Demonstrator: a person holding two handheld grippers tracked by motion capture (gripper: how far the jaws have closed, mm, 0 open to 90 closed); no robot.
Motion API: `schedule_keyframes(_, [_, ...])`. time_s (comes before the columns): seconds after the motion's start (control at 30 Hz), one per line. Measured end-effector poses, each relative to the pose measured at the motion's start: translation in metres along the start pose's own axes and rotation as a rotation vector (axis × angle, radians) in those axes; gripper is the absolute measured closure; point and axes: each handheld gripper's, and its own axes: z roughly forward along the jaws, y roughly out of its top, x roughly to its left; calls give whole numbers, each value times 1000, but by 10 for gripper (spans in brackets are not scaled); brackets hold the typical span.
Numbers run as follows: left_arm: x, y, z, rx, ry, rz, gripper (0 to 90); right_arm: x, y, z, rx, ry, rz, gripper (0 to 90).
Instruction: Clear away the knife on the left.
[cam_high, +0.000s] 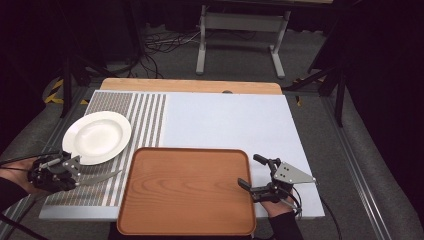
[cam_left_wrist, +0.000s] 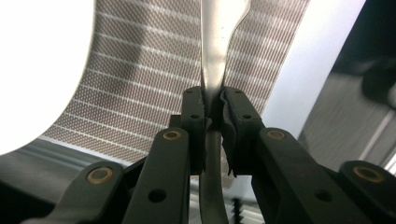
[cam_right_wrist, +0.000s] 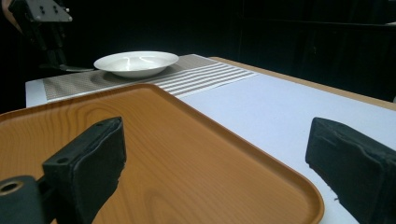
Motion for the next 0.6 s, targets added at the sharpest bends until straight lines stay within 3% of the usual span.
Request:
schedule_keyframes(0.1, [1,0,-8,-75,-50,-61,804,0,0,-1,-4,-2,2,57])
schedule_keyframes(0.17, [2,2,-10,-94,-58,-72,804,0,0,-1,-5,-1,2,57])
schedule_keyframes(0.33, [2,5,-14,-83,-75,-123,804,0,1,-2,-6,-4,0,57])
schedule_keyframes(0.43, [3,6,-15,-102,-76,-143,804,-1,1,-2,-11,0,4,57])
schedule_keyframes(0.47, [4,6,-16,-110,-92,-175,804,-1,1,-2,-14,0,3,57])
schedule_keyframes(0.53, [4,6,-17,-113,-95,-185,805,-1,1,-2,-14,1,3,57])
schedule_keyframes(0.6, [6,8,-17,-127,-132,-213,804,-1,1,-2,-13,2,2,57])
